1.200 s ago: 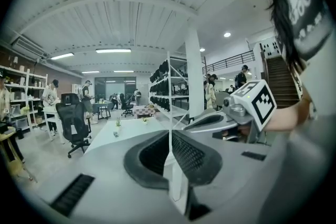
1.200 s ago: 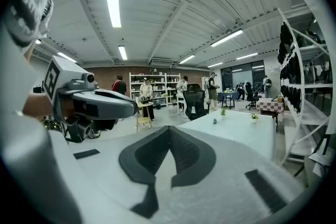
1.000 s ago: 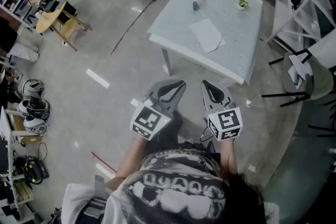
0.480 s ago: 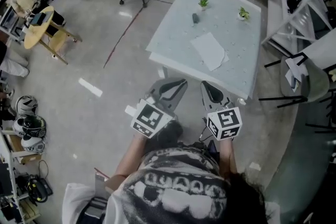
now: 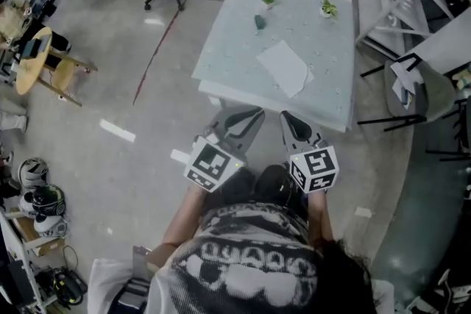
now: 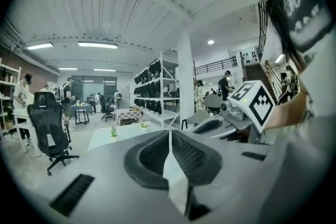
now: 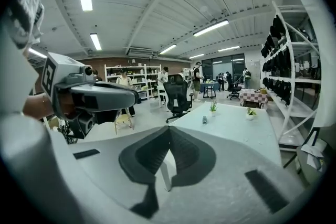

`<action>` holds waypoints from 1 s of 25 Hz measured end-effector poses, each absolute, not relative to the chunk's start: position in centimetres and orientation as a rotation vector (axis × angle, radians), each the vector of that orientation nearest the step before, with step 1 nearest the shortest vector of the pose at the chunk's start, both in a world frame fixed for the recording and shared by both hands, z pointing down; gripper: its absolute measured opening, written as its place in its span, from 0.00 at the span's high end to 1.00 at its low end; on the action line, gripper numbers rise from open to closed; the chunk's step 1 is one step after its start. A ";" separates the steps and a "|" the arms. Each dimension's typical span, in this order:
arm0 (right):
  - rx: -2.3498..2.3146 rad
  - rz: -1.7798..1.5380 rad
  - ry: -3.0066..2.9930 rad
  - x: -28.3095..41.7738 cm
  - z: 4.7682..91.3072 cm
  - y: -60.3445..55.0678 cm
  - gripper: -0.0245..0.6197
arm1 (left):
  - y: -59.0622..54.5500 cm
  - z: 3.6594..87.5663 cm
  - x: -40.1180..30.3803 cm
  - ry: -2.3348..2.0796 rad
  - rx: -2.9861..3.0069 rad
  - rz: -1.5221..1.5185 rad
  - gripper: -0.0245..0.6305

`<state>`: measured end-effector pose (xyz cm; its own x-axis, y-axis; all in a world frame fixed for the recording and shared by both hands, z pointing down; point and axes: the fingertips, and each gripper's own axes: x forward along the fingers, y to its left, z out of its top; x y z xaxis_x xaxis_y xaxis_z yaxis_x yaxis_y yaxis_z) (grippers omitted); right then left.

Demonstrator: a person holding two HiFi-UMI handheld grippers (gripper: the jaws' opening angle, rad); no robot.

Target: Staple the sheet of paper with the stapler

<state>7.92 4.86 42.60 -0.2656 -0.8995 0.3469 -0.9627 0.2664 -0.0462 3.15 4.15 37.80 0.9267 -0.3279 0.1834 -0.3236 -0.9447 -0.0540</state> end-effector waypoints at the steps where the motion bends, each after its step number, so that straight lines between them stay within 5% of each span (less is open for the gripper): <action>1: 1.734 0.374 -2.277 8.3 42.8 4.8 0.96 | 4.1 38.1 3.5 0.500 -3.069 -0.304 0.94; 25: 1.611 0.564 -2.123 28.0 53.0 -7.8 0.92 | -6.7 40.6 16.6 0.643 -3.061 -0.427 0.94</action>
